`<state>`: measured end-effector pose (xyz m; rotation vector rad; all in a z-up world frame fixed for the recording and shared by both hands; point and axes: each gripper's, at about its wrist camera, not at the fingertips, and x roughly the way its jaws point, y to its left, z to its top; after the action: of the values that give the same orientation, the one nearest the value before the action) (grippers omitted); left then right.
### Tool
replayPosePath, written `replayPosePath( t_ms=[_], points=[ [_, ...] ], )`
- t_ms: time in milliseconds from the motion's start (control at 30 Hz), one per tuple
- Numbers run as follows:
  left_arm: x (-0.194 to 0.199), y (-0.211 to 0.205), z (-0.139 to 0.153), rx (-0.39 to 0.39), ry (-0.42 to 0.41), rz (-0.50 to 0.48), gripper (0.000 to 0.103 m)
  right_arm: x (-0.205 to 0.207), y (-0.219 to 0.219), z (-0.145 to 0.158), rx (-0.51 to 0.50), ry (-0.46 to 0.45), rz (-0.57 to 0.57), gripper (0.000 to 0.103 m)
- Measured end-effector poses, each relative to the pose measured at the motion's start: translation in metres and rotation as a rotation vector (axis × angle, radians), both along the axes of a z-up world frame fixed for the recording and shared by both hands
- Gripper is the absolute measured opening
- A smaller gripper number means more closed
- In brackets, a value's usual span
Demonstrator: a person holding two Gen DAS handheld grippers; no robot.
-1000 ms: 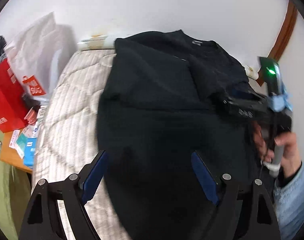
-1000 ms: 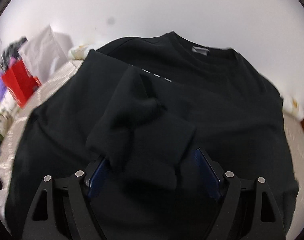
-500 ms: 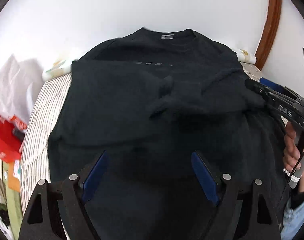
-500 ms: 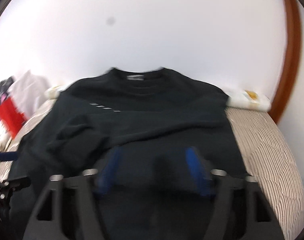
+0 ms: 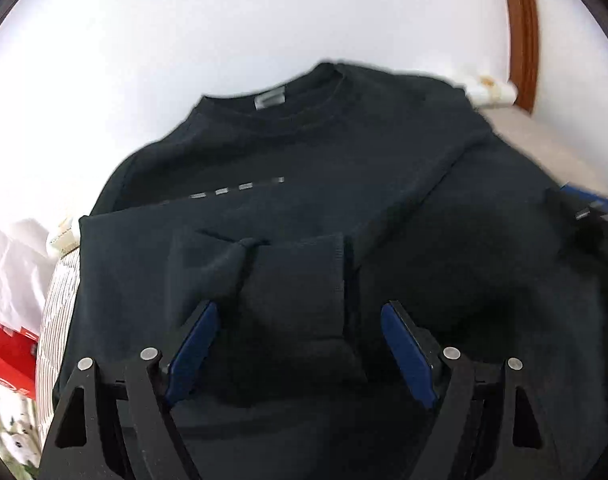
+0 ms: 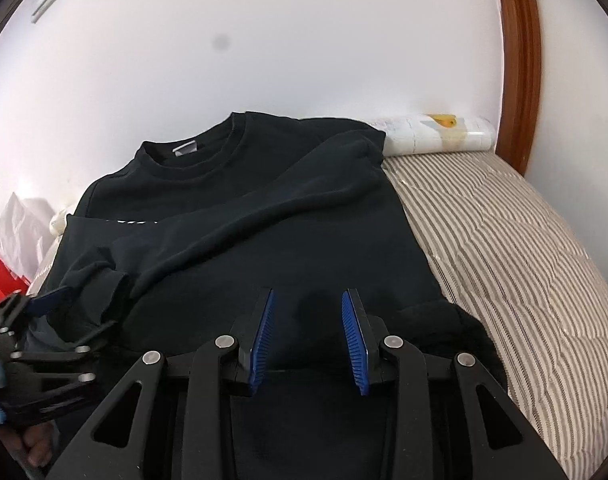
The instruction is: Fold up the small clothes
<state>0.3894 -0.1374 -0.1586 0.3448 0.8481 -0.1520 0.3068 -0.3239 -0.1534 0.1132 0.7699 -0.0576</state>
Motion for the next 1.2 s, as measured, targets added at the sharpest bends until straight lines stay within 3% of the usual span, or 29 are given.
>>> replayPosePath(
  t_ms=[67,200,267,533,667,800,867,967,1167,1200],
  points=[
    [0.004,-0.002,-0.006,0.009,-0.018,0.024,0.077,-0.001,0.002,0.002,-0.026,-0.014,0.001,0.034],
    [0.008,-0.004,-0.006,0.07,-0.074,0.062,0.036,-0.003,0.0,0.003,-0.017,-0.025,-0.004,0.034],
    [0.007,0.007,0.003,0.054,-0.073,0.076,0.027,-0.002,-0.001,0.001,-0.016,-0.026,-0.013,0.034],
    [0.001,0.126,0.046,-0.134,-0.113,0.238,0.03,0.003,0.001,-0.007,-0.016,-0.001,-0.021,0.034],
    [0.0,0.185,0.038,-0.153,-0.108,0.338,0.038,0.003,0.002,-0.007,-0.028,-0.008,-0.021,0.035],
    [-0.002,0.233,0.02,-0.289,-0.007,0.38,0.039,0.003,0.004,-0.009,-0.034,-0.008,-0.016,0.035],
    [0.0,0.24,0.014,-0.332,0.026,0.372,0.04,0.003,0.005,-0.01,-0.038,-0.008,-0.011,0.035],
    [-0.001,0.241,0.007,-0.386,0.044,0.339,0.052,0.003,0.008,-0.013,-0.049,-0.002,-0.003,0.036],
    [0.018,0.227,-0.002,-0.447,0.073,0.299,0.052,0.002,0.014,-0.016,-0.075,0.003,0.001,0.036],
    [0.023,0.228,-0.003,-0.459,0.07,0.308,0.046,0.002,0.013,-0.015,-0.075,-0.002,0.0,0.036]
  ],
)
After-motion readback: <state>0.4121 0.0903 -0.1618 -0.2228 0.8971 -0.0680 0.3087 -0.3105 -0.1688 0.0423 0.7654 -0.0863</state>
